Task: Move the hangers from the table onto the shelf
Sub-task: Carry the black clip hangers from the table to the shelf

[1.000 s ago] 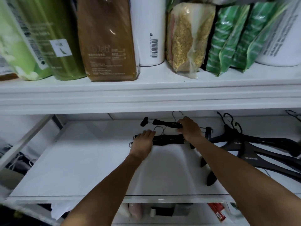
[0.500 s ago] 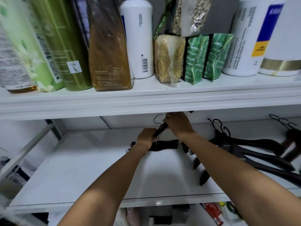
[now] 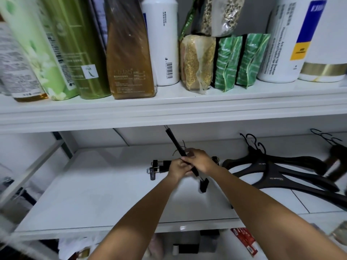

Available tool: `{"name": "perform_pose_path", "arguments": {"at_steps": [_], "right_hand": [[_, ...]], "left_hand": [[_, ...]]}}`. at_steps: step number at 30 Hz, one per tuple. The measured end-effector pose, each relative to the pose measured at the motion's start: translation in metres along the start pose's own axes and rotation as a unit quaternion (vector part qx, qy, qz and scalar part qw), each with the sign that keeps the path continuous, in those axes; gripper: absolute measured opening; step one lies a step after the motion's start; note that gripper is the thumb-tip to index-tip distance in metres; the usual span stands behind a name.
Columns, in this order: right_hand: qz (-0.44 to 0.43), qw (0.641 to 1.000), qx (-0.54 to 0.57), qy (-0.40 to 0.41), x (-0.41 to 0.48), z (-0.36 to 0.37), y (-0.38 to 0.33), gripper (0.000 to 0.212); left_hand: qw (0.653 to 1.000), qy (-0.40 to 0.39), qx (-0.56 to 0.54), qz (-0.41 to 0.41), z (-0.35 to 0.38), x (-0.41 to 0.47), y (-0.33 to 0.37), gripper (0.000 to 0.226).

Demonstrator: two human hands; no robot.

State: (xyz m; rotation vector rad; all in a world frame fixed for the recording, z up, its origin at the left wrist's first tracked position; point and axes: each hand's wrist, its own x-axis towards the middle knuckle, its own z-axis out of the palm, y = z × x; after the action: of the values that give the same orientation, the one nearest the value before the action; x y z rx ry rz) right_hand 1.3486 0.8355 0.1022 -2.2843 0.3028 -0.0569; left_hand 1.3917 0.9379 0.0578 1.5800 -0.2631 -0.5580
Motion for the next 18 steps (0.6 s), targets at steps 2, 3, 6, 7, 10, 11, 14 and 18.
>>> {"name": "perform_pose_path", "arguments": {"at_steps": [2,3,6,7,10,11,14,18], "right_hand": [[0.004,1.0,-0.01,-0.005,0.004,0.007,0.001,0.034],[0.006,1.0,-0.01,-0.01,0.006,0.01,0.002,0.033],[-0.001,0.999,-0.022,-0.034,0.013,0.018,0.006,0.033],[-0.006,0.999,-0.022,-0.037,0.014,0.021,0.006,0.033],[-0.014,1.0,-0.004,-0.026,0.02,0.032,0.004,0.036],[-0.014,1.0,0.001,-0.021,0.023,0.035,0.003,0.037],[-0.03,0.998,-0.054,-0.023,0.035,0.037,0.003,0.037],[-0.023,0.985,-0.164,-0.054,0.048,0.034,0.021,0.033]], "left_hand": [[1.0,-0.002,-0.005,-0.025,0.0,-0.003,-0.011,0.018],[0.999,0.003,-0.013,-0.035,-0.003,-0.004,-0.016,0.018],[0.999,-0.022,0.003,-0.031,-0.013,-0.01,-0.027,0.007],[0.999,-0.03,0.017,-0.022,-0.016,-0.012,-0.029,0.008],[0.998,-0.026,0.061,-0.012,-0.032,-0.013,-0.03,0.02],[0.997,-0.019,0.068,-0.016,-0.04,-0.012,-0.029,0.022],[0.999,0.02,0.021,-0.04,-0.063,-0.014,-0.023,0.015],[0.983,0.089,0.135,0.091,-0.089,-0.015,-0.016,0.012]]}}
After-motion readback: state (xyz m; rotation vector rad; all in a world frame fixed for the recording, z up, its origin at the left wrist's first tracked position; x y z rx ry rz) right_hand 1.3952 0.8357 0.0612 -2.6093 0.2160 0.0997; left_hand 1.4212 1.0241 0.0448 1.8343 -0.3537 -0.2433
